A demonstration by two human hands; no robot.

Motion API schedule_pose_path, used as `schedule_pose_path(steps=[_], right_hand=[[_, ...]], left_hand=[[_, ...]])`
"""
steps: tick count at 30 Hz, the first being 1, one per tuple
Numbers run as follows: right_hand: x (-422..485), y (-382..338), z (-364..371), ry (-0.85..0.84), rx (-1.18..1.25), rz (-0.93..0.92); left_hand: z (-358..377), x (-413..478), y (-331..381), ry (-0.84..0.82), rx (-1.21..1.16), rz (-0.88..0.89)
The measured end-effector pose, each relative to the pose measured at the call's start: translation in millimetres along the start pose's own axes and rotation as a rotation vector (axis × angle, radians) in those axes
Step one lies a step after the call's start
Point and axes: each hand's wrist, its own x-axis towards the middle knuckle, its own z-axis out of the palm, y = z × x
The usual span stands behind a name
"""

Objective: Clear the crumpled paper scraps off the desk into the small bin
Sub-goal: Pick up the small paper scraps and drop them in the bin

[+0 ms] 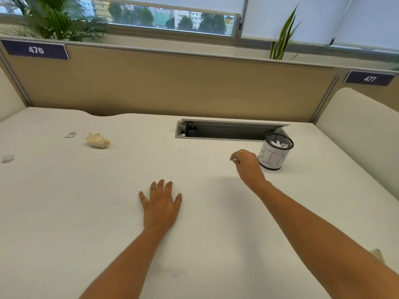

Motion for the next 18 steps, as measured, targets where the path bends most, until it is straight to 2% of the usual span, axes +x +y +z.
schedule_pose_path(steps=[4, 6, 11, 18], right_hand=[[17.6, 31.2, -33.8, 0.357, 0.152, 0.014], [26.8, 42.3, -45.5, 0.436, 0.222, 0.037], [48.5, 54.6, -56.9, 0.490, 0.264, 0.131], [61.1, 68.2, -58.5, 0.379, 0.201, 0.181]], left_hand=[[2.3, 0.2, -0.5, 0.011, 0.013, -0.005], [3.0, 0.5, -0.9, 0.015, 0.002, -0.016], [3.3, 1.6, -2.3, 0.040, 0.000, -0.027], [3.2, 0.8, -1.7, 0.055, -0.009, -0.039]])
